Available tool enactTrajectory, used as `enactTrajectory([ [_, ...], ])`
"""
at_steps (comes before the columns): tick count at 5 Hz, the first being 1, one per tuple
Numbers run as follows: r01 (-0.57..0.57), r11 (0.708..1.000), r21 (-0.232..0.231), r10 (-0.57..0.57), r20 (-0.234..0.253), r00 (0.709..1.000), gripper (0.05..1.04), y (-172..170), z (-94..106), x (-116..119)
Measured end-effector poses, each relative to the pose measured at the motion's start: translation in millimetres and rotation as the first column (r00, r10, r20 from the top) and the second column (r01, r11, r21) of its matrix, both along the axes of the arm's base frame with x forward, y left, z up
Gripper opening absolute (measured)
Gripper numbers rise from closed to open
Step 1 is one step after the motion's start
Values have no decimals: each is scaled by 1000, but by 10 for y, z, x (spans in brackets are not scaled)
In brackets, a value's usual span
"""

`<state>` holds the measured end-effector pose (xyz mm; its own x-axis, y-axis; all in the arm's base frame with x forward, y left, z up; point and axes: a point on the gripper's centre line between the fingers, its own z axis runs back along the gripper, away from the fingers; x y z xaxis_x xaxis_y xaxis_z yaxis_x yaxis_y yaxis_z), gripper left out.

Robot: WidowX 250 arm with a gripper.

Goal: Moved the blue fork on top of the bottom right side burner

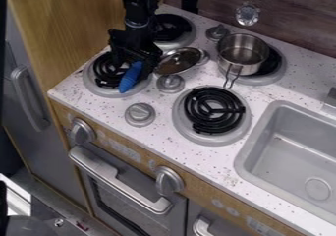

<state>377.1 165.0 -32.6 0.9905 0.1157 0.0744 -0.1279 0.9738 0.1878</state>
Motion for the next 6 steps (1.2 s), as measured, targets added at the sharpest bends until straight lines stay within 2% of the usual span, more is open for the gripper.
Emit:
enactTrajectory([
  [1, -4, 1000, -7, 4, -31, 1000, 973, 35, -101, -13],
  [3, 0, 1000, -10, 0, -59, 998, 428, 66, -172, 42],
  [4, 6, 1000, -10, -7, -73, 997, 385, 50, -186, 85],
  [5, 16, 1000, -9, -17, -80, 997, 385, 29, -171, 110],
  [6, 39, 999, 17, -37, -82, 996, 384, -97, -88, 69],
])
